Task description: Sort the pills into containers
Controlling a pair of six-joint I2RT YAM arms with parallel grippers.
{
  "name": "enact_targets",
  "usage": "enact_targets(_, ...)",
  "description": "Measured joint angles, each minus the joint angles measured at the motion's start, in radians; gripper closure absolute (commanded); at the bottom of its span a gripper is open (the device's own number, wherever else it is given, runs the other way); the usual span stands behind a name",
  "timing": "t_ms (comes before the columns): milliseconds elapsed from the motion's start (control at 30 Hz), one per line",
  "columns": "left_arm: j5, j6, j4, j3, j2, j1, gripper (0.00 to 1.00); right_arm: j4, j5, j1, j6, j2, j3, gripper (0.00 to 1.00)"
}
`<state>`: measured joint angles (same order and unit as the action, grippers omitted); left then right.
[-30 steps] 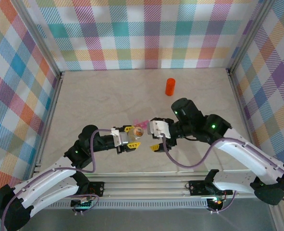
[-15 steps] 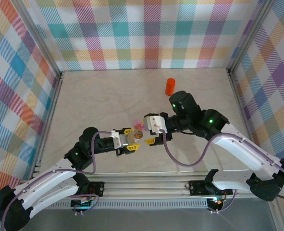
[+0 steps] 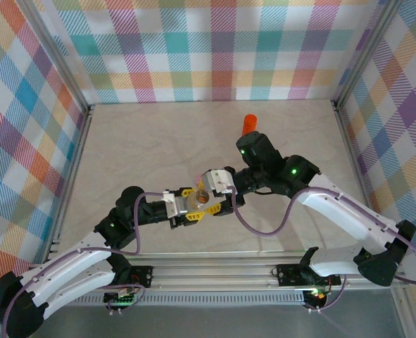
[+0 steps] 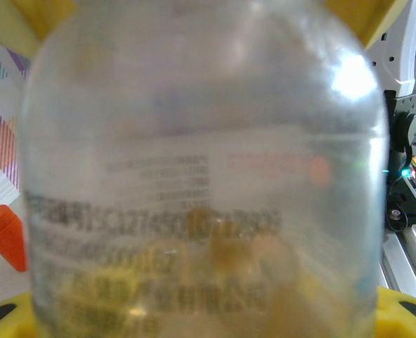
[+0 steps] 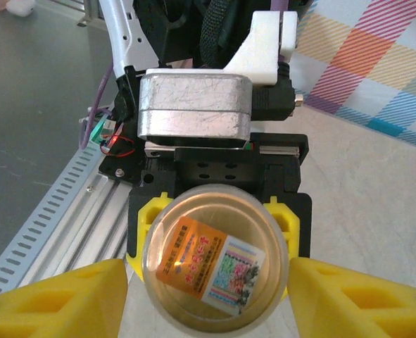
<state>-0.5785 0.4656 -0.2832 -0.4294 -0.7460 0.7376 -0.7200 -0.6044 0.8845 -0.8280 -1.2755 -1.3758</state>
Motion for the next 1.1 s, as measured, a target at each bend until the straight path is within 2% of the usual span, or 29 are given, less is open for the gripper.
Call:
enact_targets(267,-0.004,0.0,0.0,0.0,-0.012,0.0,1.0,0.009,-0.003,0.0,-0.011,-0.006,-0.008,0.44)
enact_targets(467,-0.007,0.0,0.0,0.0,-0.022,0.0,1.0,0.004,-0.009,0.0,-0.027,-0.007,-0.01,0.55)
enact_targets(667,0.002,0.0,0.011,0.0,-0.022,0.0,1.0,-0.008,-0.006,0.0,0.008,-0.015,-0.015,0.55)
enact_targets(900,0.023,0.013,0.085,0.012,-0.016,0.0,1.0,0.038,0.066,0.025,0.172,0.009,0.072,0.58)
enact_targets(1100,0.068,0.018,0.132,0.037,-0.018,0.0,1.0,0.127,0.163,0.053,0.423,0.026,0.162,0.65)
